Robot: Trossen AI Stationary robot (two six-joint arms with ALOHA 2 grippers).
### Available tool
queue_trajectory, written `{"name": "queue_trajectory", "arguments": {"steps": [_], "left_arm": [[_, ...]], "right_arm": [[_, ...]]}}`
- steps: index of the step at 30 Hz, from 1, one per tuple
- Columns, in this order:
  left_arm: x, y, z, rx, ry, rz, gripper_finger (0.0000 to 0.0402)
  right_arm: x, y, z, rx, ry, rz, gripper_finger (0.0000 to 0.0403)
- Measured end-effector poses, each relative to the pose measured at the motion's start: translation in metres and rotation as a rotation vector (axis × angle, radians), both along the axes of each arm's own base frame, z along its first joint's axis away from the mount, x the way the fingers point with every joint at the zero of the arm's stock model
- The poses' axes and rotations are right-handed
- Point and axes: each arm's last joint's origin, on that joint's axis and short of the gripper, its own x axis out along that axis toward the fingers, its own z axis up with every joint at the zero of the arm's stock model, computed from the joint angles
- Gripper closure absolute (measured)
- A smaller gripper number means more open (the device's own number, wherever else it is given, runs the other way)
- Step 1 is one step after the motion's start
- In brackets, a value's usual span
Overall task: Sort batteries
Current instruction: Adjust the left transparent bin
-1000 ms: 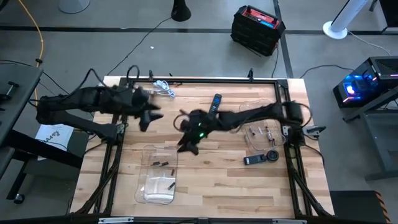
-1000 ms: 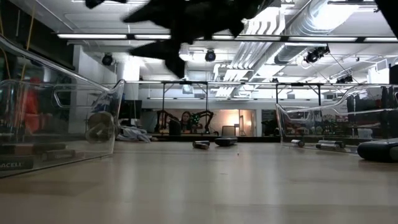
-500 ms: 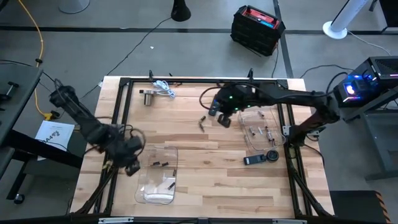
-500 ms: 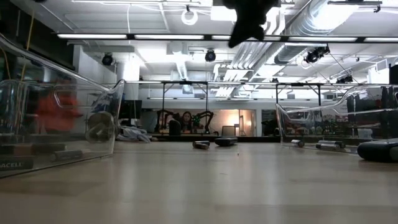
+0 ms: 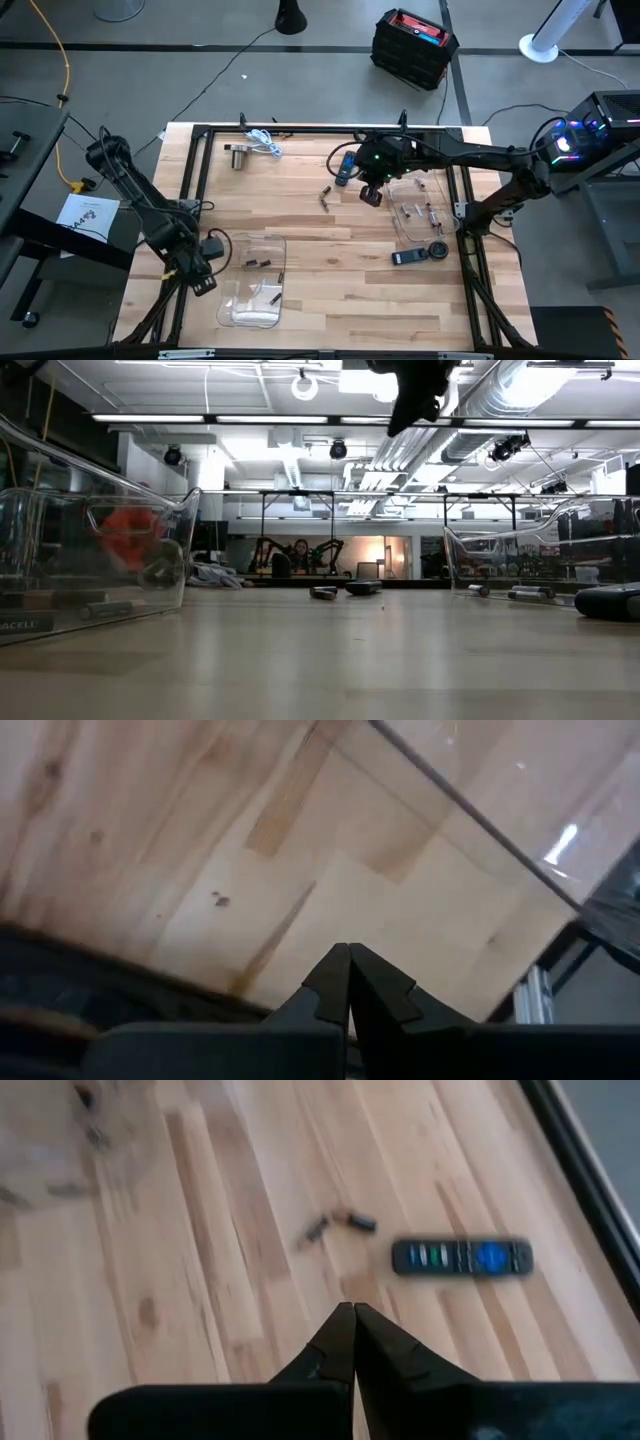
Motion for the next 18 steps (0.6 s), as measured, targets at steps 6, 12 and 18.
{"name": "queue_trajectory", "arguments": {"steps": [6, 12, 18], "left_arm": [[0.014, 0.001, -0.025, -0.044, -0.079, -0.024, 0.0401], [0.042, 0.012, -0.037, -0.006, -0.152, -0.044, 0.0401], [0.077, 0.036, -0.044, 0.036, -0.268, -0.055, 0.0401]], "right_arm": [[-0.007, 0.009, -0.005, 0.013, 0.101, 0.02, 0.0403], [-0.015, 0.023, -0.02, 0.032, 0.12, -0.005, 0.0403], [-0.065, 0.047, -0.078, 0.211, 0.061, -0.202, 0.0403]]}}
